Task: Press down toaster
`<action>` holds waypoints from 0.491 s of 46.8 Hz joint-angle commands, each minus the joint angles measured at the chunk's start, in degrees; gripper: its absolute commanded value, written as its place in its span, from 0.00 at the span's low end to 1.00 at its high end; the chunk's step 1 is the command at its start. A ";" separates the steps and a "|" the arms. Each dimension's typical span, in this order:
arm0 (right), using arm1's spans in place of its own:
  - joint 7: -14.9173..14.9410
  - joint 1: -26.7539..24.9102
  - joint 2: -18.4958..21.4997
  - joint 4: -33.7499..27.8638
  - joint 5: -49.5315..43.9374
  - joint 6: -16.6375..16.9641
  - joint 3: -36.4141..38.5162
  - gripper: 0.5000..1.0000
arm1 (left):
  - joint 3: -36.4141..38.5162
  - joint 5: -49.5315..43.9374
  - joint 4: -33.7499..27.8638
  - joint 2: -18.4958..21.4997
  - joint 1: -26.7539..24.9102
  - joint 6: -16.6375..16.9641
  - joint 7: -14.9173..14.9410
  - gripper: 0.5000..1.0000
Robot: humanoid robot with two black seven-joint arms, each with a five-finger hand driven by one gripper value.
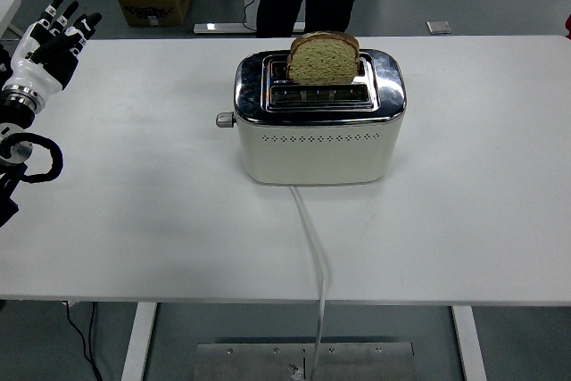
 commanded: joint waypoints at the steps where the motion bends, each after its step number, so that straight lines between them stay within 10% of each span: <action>1: 0.07 0.00 0.00 -0.06 0.00 0.00 0.00 1.00 | 0.03 0.05 -0.01 -0.01 0.00 0.00 0.00 1.00; 23: -0.01 0.00 0.00 -0.06 0.00 0.00 0.00 1.00 | 0.29 0.14 -0.01 0.26 -1.41 0.00 0.00 1.00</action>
